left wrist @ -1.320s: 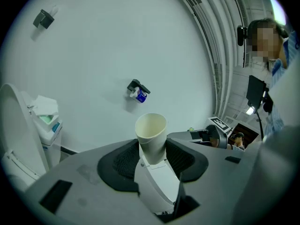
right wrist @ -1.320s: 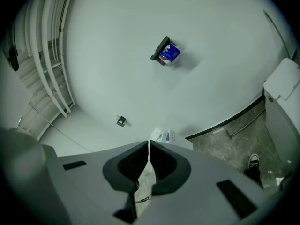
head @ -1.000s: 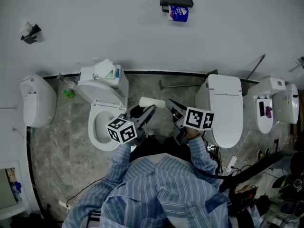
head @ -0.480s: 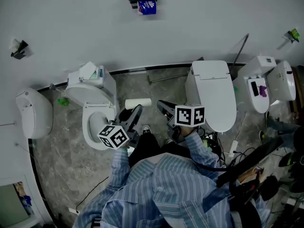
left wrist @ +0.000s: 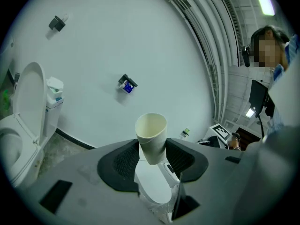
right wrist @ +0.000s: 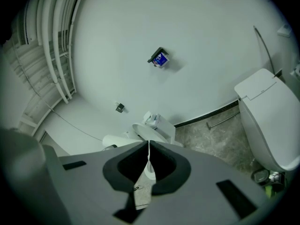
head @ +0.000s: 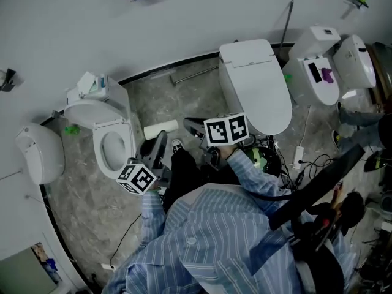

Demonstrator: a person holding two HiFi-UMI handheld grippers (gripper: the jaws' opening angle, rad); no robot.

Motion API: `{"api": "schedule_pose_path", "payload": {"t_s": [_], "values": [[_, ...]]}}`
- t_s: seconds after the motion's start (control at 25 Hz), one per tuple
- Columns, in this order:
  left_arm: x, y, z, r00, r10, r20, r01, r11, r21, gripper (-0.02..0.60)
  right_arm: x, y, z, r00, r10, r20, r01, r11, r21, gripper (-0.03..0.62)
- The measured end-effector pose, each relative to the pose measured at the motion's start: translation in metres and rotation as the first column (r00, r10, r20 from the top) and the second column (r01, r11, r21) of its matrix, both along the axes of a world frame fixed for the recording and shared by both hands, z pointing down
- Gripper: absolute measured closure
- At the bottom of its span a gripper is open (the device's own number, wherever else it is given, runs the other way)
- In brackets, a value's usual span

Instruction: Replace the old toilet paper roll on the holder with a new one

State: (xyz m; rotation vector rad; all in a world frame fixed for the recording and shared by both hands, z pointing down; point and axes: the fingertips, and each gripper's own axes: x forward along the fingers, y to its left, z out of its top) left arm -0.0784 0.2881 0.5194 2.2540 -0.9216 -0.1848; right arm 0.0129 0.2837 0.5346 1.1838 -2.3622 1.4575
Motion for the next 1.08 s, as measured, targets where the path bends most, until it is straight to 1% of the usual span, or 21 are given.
{"api": "schedule_pose_path", "payload": {"t_s": [0.36, 0.72, 1.08], "values": [[0.02, 0.025, -0.004, 1.0, -0.022, 0.008, 0.022, 1.0, 0.021, 0.4, 0.018, 0.022, -0.001, 0.999, -0.036, 0.008, 0.036, 0.999, 0.012, 0.579], [0.024, 0.031, -0.007, 0.999, -0.048, -0.005, 0.049, 0.998, 0.042, 0.4, 0.027, 0.025, 0.0, 0.999, -0.046, -0.002, 0.046, 0.999, 0.017, 0.579], [0.006, 0.019, -0.001, 0.998, -0.062, -0.017, 0.063, 0.997, 0.04, 0.4, 0.009, 0.015, 0.006, 0.998, -0.067, -0.018, 0.067, 0.998, 0.006, 0.579]]}}
